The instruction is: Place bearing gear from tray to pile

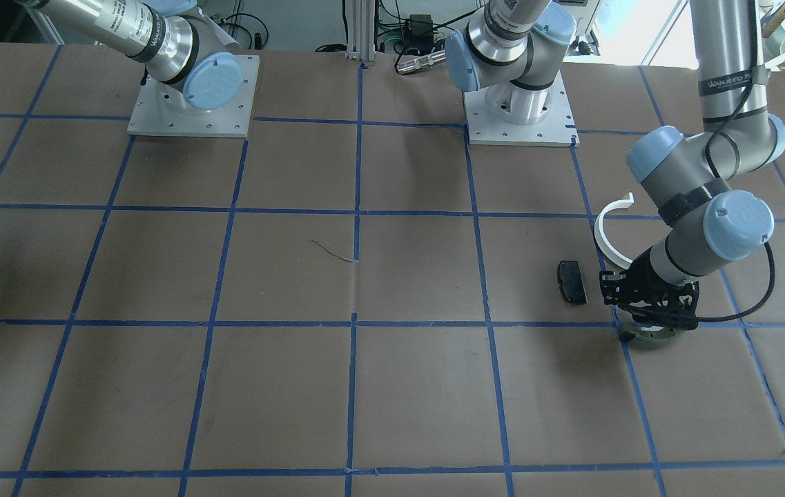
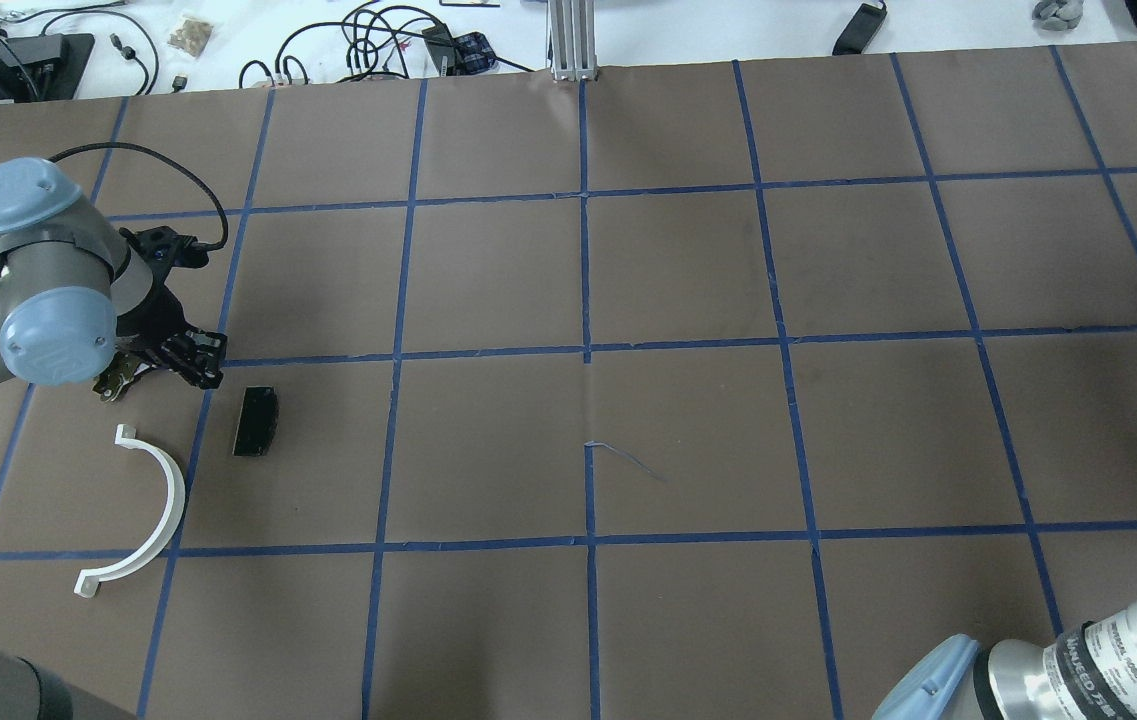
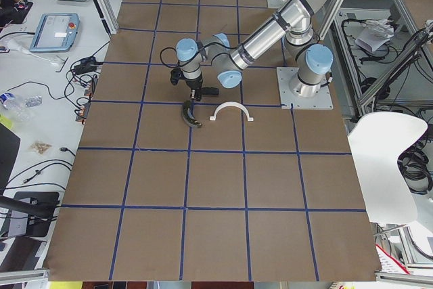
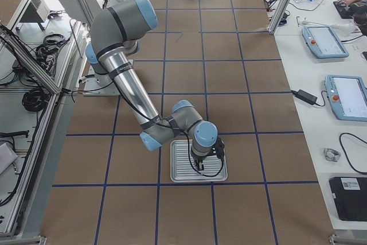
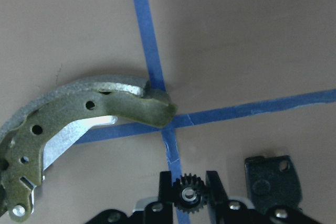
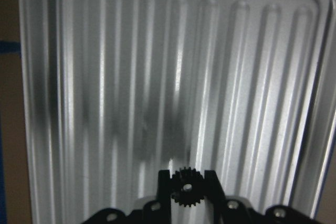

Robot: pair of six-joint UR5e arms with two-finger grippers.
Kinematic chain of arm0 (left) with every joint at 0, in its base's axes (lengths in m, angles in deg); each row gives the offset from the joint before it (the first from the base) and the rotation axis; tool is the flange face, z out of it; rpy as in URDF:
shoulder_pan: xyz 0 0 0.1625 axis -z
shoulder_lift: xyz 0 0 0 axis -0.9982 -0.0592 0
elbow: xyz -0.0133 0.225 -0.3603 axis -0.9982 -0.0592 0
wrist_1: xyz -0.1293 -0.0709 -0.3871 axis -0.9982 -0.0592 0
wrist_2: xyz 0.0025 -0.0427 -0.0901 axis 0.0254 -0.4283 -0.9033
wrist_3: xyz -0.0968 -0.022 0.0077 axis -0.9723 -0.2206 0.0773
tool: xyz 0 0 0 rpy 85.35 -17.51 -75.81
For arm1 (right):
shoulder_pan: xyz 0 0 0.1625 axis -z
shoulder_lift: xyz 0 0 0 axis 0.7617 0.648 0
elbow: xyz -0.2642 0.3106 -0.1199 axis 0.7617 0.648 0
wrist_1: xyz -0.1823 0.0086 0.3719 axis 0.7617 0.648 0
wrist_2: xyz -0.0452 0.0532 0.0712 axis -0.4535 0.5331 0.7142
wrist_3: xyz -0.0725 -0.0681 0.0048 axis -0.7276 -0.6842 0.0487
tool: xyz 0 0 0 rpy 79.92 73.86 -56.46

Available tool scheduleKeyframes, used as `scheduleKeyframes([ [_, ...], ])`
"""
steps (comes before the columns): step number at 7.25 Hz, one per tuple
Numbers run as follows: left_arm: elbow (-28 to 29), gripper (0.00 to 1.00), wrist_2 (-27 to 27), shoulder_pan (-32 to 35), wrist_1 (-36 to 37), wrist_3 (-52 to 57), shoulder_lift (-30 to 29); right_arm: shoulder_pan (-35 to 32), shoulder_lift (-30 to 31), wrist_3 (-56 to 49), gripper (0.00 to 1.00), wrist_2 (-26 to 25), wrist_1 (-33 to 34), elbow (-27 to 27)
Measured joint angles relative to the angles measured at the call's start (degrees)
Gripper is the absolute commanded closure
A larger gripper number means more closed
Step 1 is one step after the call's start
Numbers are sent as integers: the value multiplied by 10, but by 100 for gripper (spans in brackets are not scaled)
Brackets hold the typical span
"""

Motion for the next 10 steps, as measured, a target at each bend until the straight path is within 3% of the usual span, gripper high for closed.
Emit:
scheduleKeyframes([
  [1,-3,57,0,0,1,0,0,-20,20,33,100,-1,-29,-2],
  [2,-3,1,0,0,2,1,-1,-54,40,79,100,-3,-59,-5],
  [5,-1,0,2,1,-4,2,2,-200,99,279,100,2,-140,-12],
  [7,6,0,1,13,-12,-8,16,-318,156,442,100,5,-163,-58],
  [10,82,0,-6,60,-150,-74,58,-502,219,710,100,5,-101,-169],
])
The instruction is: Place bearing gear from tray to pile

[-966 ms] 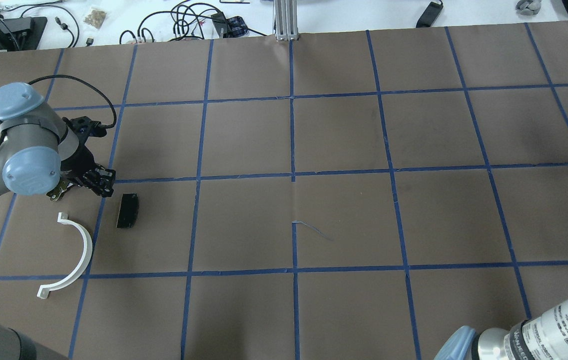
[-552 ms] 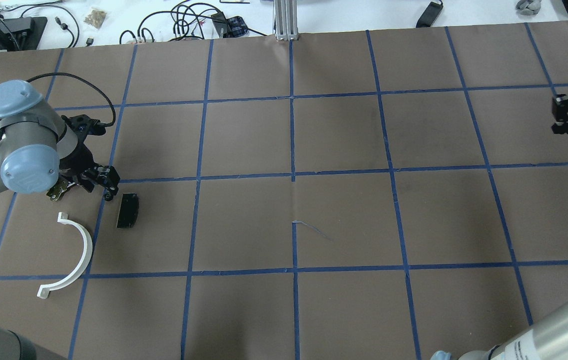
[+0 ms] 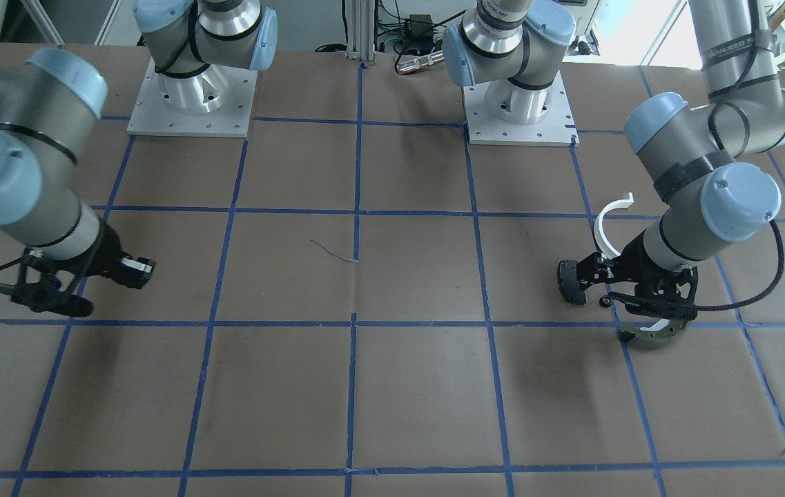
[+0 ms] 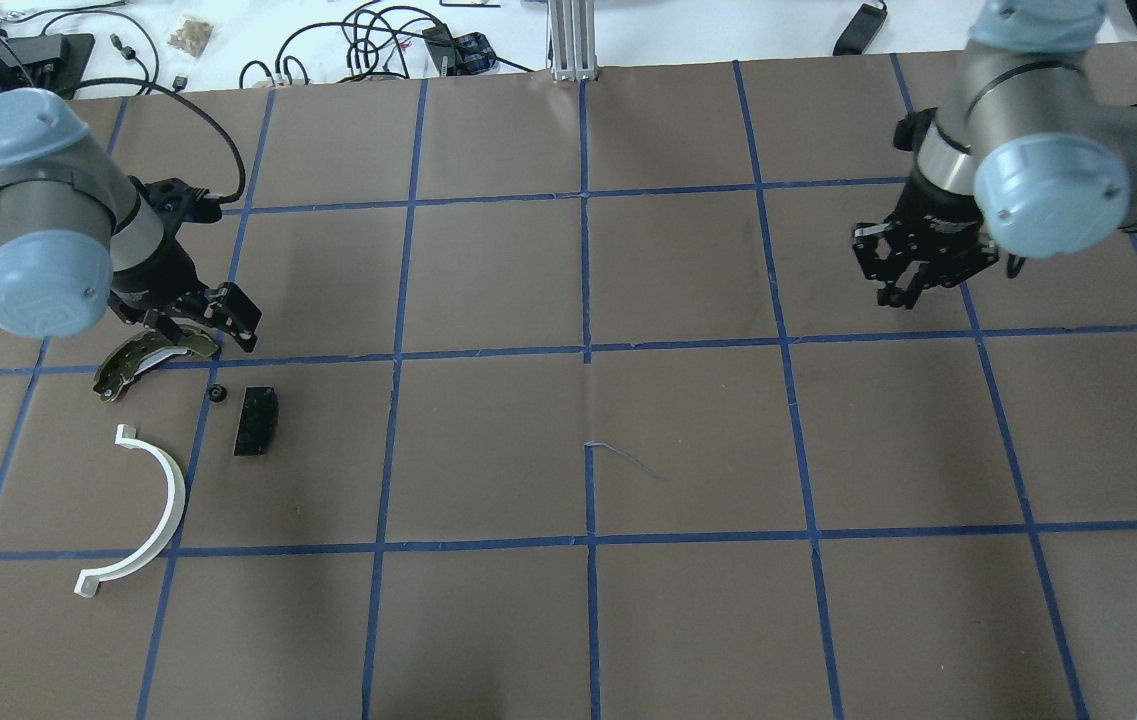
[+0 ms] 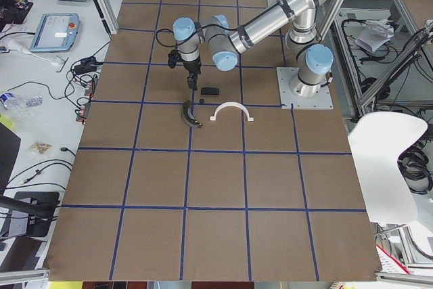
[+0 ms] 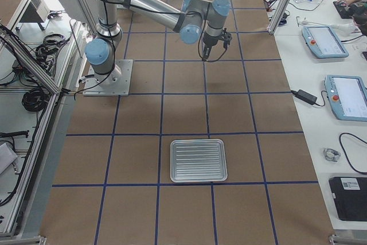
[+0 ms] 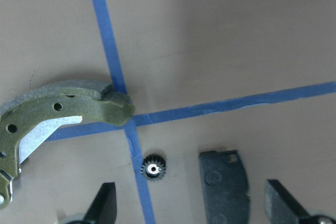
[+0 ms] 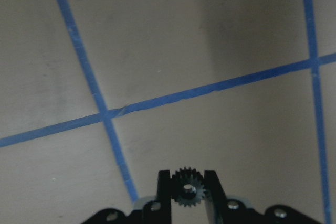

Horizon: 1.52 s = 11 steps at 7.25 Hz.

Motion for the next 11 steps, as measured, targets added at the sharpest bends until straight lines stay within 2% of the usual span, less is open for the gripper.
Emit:
scheduleKeyframes([
  [2,89,0,-25,23,-160,-54,49,-142,-4,209,100,4,84,-38],
  [3,115,0,-29,36,-214,-74,80,-205,-12,303,100,15,106,-42],
  [4,119,0,-31,47,-241,-94,112,-256,-24,376,100,27,127,-42],
  [6,87,0,-33,81,-248,-147,168,-325,-64,468,96,36,192,-41],
  [7,75,0,-32,98,-244,-168,181,-339,-87,485,73,46,220,-41],
  [8,69,0,-32,107,-240,-184,186,-344,-102,489,3,63,238,-41],
  [11,67,0,-32,153,-223,-251,182,-323,-109,399,0,71,287,-45],
])
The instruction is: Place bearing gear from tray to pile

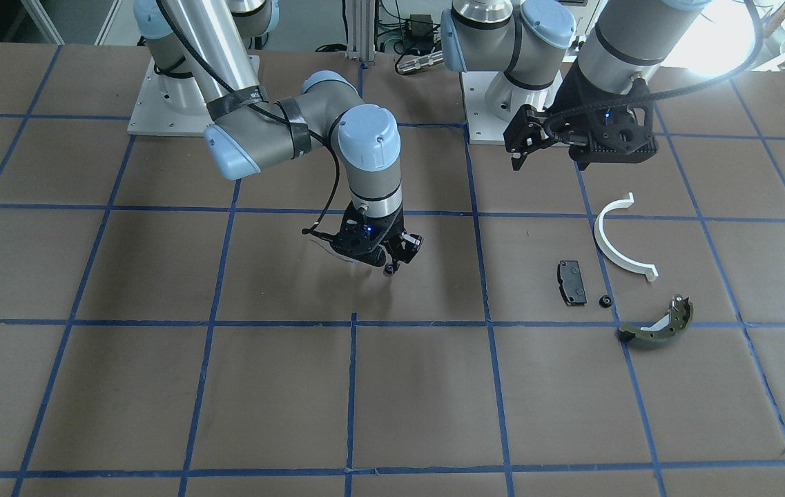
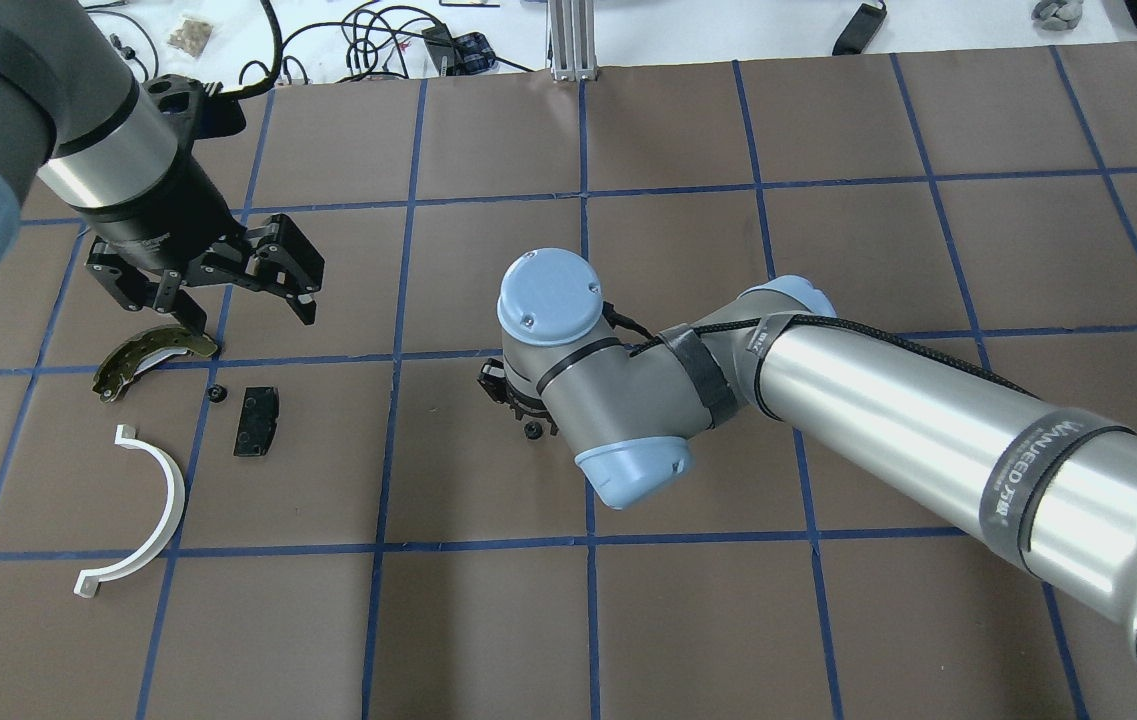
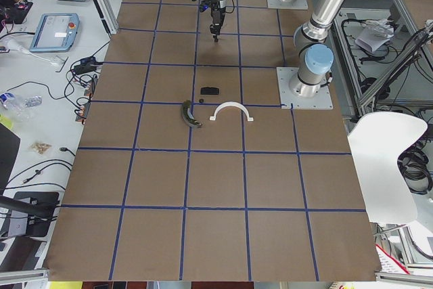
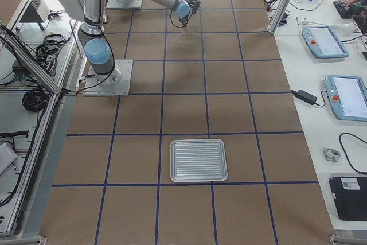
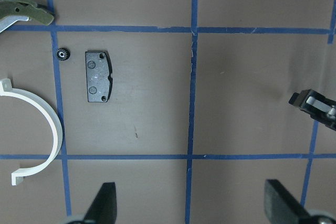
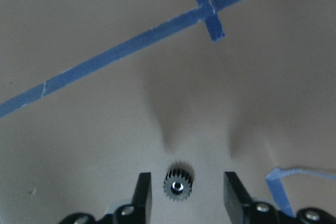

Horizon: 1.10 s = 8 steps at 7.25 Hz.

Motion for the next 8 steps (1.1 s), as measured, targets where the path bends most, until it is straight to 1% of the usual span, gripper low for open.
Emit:
scheduleKeyframes([
  [1,-1,0,1,13,16,-8,-2,27,2,-58,0,-2,10,0],
  [3,-6,0,-1,27,26,-17,-5,105,23,-219,0,-20,10,-1],
  [4,-22,0,-3,46,34,-38,-6,142,41,-299,0,-26,3,-2],
  [5,-53,0,-4,82,76,-74,-13,171,65,-358,0,-28,-20,-1],
  [6,-84,0,-3,120,142,-104,-28,191,96,-395,0,-29,-64,3],
  [7,-106,0,-3,145,192,-120,-50,203,128,-419,0,-30,-117,11],
  [8,-121,0,-4,164,219,-126,-75,210,153,-435,0,-30,-188,35],
])
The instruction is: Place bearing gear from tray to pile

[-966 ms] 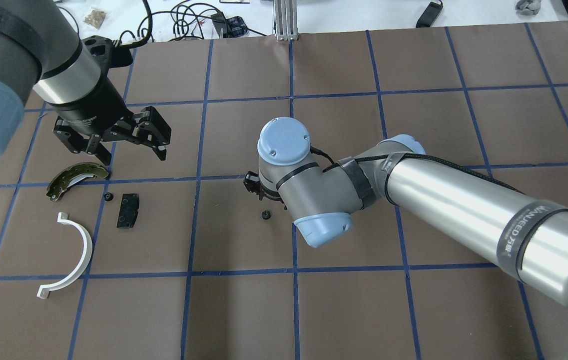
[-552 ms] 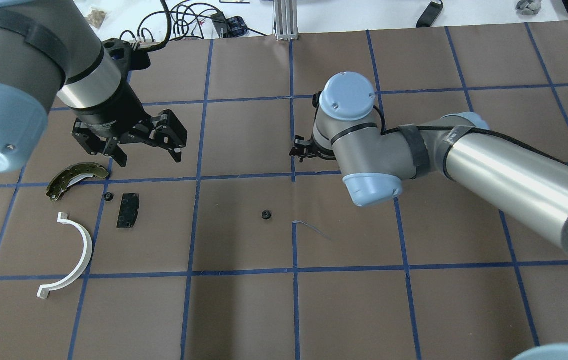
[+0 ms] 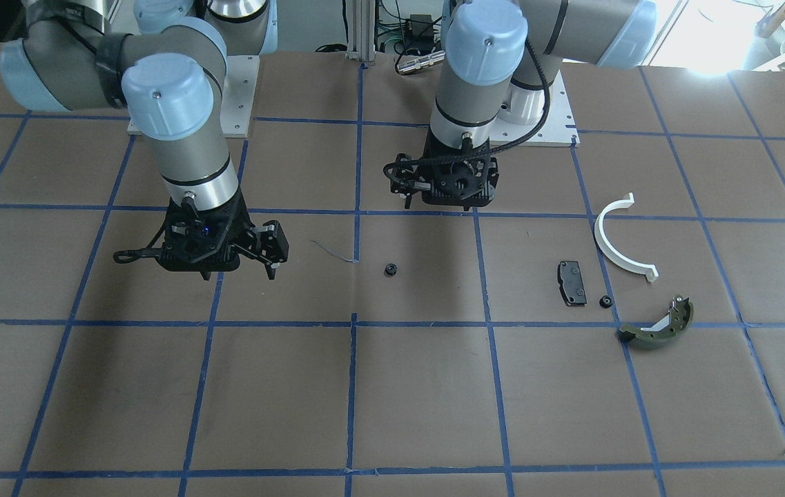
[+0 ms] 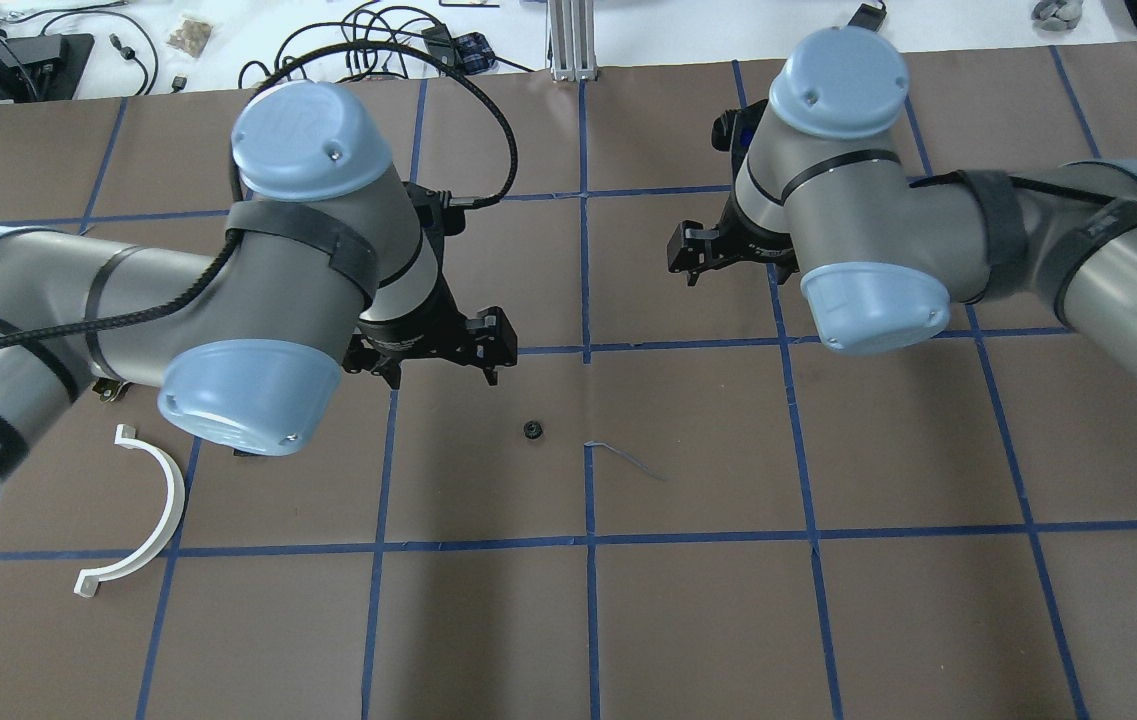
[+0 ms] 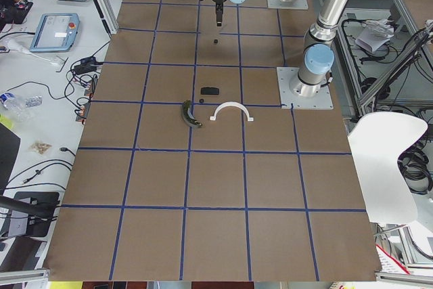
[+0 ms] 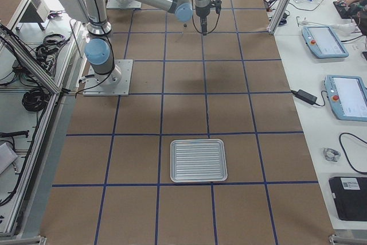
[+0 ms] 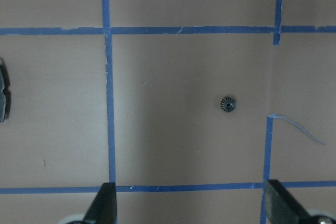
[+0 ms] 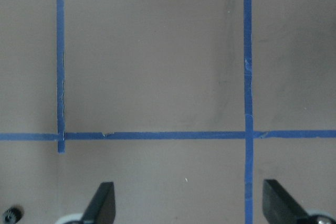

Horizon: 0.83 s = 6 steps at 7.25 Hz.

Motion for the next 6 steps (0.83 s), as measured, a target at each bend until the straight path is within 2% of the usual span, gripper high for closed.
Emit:
scheduleKeyframes([
  [2,-16,0,2,26,32,-2,-45,3,18,-31,0,-12,-153,82],
  [3,-18,0,1,31,43,-4,-65,3,20,-57,0,-34,-190,111],
  [4,-20,0,0,34,58,-6,-85,4,21,-75,0,-56,-205,126],
  [6,-28,0,-2,36,109,-12,-123,5,23,-85,0,-37,-212,142],
])
